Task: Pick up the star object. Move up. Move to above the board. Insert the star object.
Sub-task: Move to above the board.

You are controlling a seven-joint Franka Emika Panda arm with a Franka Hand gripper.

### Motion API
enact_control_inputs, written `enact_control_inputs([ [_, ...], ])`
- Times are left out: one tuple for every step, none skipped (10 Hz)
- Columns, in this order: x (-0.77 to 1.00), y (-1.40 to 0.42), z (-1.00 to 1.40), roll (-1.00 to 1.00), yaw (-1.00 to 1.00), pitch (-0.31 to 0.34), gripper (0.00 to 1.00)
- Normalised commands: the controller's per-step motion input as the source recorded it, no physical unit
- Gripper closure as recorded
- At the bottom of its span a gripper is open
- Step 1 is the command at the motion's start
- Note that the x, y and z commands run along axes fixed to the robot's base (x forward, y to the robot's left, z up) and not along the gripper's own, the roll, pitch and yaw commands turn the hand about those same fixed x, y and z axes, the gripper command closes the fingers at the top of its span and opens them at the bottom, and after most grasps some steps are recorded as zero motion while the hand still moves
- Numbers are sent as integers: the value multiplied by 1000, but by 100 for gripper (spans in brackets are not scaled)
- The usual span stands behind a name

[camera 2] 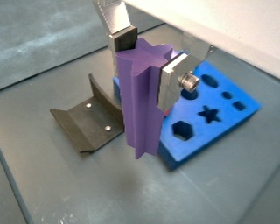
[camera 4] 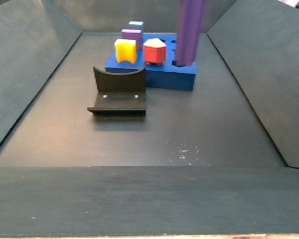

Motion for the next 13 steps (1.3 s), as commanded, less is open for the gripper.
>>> enact_control_inputs([
  [-466,12,289,-68,1,-4,100],
  [-310,14,122,-40,-8,-3,100],
  [-200,13,36,-25,-11,-8,100],
  [282,-1000,231,250,-586,166,100],
  [289,-1000,228,253,-532,178,100],
  [296,-1000,234,206,-344,190,100],
  [311,-1000,236,93,-162,174,100],
  [317,-1000,234,57,-70,166,100],
  [323,-1000,235,34,-41,156,100],
  [337,-1000,238,-6,-24,141,100],
  [347,-1000,240,-4,-9,129,100],
  [365,-1000,244,-7,7,124,100],
  [373,-1000,246,5,9,123,100],
])
